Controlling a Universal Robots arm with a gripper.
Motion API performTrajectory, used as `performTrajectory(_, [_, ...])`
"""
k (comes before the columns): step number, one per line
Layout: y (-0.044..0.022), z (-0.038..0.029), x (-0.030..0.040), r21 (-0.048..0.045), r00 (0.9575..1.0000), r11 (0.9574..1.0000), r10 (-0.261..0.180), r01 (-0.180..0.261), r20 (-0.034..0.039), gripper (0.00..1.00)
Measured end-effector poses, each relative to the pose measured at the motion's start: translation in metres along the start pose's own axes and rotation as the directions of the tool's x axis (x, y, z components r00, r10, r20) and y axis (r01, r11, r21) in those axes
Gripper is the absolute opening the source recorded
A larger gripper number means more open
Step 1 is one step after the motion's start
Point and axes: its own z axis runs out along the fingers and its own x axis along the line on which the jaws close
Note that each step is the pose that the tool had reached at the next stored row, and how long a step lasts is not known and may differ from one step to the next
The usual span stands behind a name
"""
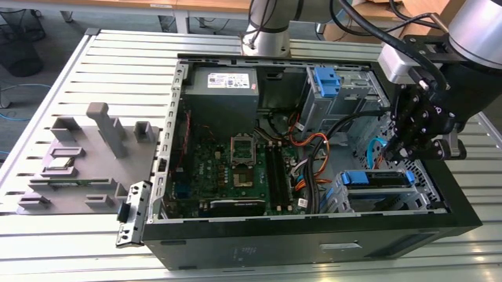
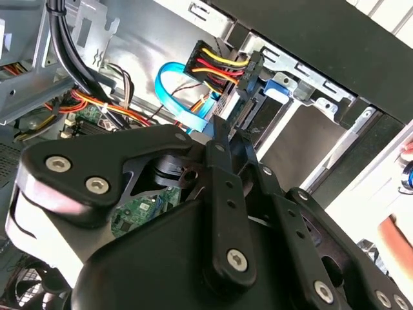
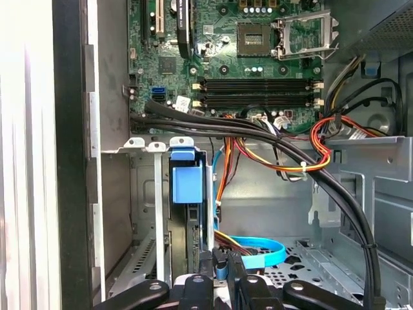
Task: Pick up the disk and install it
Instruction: 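Insert the first disk wire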
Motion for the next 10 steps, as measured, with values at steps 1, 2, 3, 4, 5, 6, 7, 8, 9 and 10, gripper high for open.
performTrajectory(1, [-0.0006, 0.0, 0.0, -0.0014, 1.0, 1.0, 0.003, -0.003, -0.0002, 0.24])
performTrajectory(2, [-0.001, 0.0, 0.0, -0.0034, 1.0, 1.0, 0.005, -0.005, -0.0007, 0.24])
performTrajectory(3, [-0.0011, 0.0, 0.0, -0.0045, 1.0, 1.0, 0.005, -0.005, -0.0009, 0.24])
performTrajectory(4, [-0.0012, -0.0001, 0.0, -0.0057, 1.0, 1.0, 0.005, -0.005, -0.0015, 0.24])
performTrajectory(5, [-0.0012, 0.0, 0.0, -0.0069, 1.0, 1.0, 0.007, -0.007, -0.0025, 0.24])
performTrajectory(6, [-0.0012, 0.0, 0.0, -0.0077, 1.0, 0.9999, 0.007, -0.008, -0.003, 0.24])
performTrajectory(7, [-0.0012, 0.0, 0.0, -0.0077, 1.0, 0.9999, 0.008, -0.008, -0.003, 0.24])
performTrajectory(8, [-0.0013, 0.0, 0.0, -0.0078, 1.0, 0.9999, 0.008, -0.008, -0.003, 0.24])
performTrajectory(9, [-0.0012, 0.0, 0.0, -0.0078, 1.0, 0.9999, 0.008, -0.008, -0.003, 0.24])
performTrajectory(10, [-0.0013, 0.0, 0.0, -0.0078, 1.0, 0.9999, 0.008, -0.008, -0.003, 0.24])
